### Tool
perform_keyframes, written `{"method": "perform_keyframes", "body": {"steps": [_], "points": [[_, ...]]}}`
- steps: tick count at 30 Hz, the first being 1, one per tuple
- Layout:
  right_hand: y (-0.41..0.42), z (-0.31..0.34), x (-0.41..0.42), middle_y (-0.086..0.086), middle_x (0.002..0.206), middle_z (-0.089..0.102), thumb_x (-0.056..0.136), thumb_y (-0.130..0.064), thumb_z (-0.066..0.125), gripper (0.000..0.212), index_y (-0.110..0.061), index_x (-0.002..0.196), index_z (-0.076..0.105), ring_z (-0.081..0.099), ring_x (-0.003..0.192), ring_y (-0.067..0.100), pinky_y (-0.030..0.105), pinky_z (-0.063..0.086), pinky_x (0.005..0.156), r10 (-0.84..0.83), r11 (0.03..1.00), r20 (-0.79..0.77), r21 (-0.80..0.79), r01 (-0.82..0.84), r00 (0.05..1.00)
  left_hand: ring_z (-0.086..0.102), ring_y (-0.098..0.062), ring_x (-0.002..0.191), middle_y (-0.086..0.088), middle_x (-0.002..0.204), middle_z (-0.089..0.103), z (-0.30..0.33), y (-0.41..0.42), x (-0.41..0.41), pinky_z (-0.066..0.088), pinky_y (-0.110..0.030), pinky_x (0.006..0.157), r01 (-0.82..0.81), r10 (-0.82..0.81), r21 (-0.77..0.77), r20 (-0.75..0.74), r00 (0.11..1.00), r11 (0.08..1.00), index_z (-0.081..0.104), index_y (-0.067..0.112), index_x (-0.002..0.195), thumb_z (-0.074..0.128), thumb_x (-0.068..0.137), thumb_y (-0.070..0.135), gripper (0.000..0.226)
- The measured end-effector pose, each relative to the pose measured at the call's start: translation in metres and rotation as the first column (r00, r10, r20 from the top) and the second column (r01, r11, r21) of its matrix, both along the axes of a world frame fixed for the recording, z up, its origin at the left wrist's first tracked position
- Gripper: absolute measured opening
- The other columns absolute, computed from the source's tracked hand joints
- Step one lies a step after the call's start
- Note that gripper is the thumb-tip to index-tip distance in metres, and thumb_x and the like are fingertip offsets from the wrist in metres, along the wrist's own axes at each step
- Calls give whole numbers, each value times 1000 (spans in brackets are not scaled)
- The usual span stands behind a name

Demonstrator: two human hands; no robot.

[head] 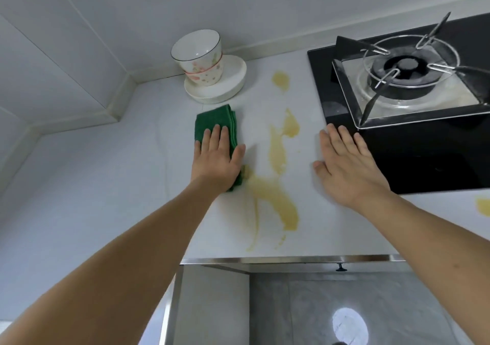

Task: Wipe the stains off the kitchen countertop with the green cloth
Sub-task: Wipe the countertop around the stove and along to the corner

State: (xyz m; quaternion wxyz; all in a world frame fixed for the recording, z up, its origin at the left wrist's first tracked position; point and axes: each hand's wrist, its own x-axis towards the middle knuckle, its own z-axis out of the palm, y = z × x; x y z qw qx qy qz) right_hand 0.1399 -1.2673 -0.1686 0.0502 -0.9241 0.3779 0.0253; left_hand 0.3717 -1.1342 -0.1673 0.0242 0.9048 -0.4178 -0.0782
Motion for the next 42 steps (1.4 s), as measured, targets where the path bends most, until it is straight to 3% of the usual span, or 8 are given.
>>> {"method": "perform_keyframes", "body": {"steps": [3, 6, 17, 22, 26, 31, 38, 42], "points": [[2, 4, 0, 6, 162, -12, 100, -39, 16, 64, -10, 154, -4, -13, 148, 21, 39, -10, 119, 4, 1000, -3, 18, -4, 1000, -15, -16, 151, 3, 166, -9, 2, 59, -68, -7, -41, 123, 14, -15, -55, -32, 999, 998, -3, 20, 158, -6, 91, 64, 80], [3, 6, 0, 6, 162, -12, 100, -40, 16, 65, -10, 154, -4, -14, 148, 21, 40, -10, 119, 3, 1000, -8, 26, -3, 1000, -25, -11, 148, 7, 164, -18, 3, 90, -104, -13, -37, 122, 44, -44, -10, -55, 998, 999, -9, 24, 157, -11, 88, 67, 81], [2, 1, 0, 5, 162, -9, 101, -40, 16, 63, -13, 155, -3, -11, 149, 21, 40, -8, 120, -8, 1000, 39, 0, 8, 999, -7, -22, 153, -4, 167, -2, 1, -49, -17, -4, -47, 123, -90, 89, -42, -20, 996, 995, 2, 16, 159, 10, 98, 61, 76], [3, 5, 0, 4, 162, -10, 101, -39, 15, 62, -14, 154, -4, -12, 148, 19, 38, -9, 120, -9, 999, 33, 36, 8, 999, -15, -16, 151, 2, 166, -9, 5, 38, -89, -9, -41, 123, 11, -17, -80, -71, 997, 997, -2, 20, 159, 1, 93, 65, 79], [4, 6, -1, 5, 163, -9, 100, -40, 16, 63, -14, 155, -3, -12, 149, 20, 39, -9, 120, -8, 999, 30, 43, 7, 1000, -25, -14, 148, 4, 164, -17, 6, 85, -132, -12, -41, 122, 38, -38, 3, -59, 998, 999, -9, 22, 158, -8, 89, 67, 82], [3, 3, 0, 4, 163, -9, 100, -40, 15, 63, -15, 155, -3, -12, 149, 20, 40, -8, 120, -12, 999, 29, 30, 11, 999, -23, -15, 149, 4, 165, -15, 2, 62, -109, -10, -43, 122, 84, -84, -6, -34, 996, 996, -8, 23, 158, 3, 94, 67, 78], [1, -2, 0, 3, 163, -8, 101, -40, 16, 62, -15, 155, -4, -10, 149, 18, 39, -7, 120, -13, 1000, 49, 7, 13, 999, -8, -24, 152, -4, 167, -3, -2, -53, -46, -4, -49, 122, -91, 90, -31, -35, 995, 995, 1, 16, 159, 12, 98, 62, 77], [3, 3, 0, 3, 163, -9, 101, -40, 16, 62, -15, 155, -4, -10, 149, 18, 39, -8, 120, -9, 1000, 32, 26, 8, 999, -15, -24, 151, -4, 166, -13, 8, -8, -89, -8, -47, 122, -31, 36, 35, -126, 991, 999, -9, 14, 157, 11, 99, 59, 76]]}}
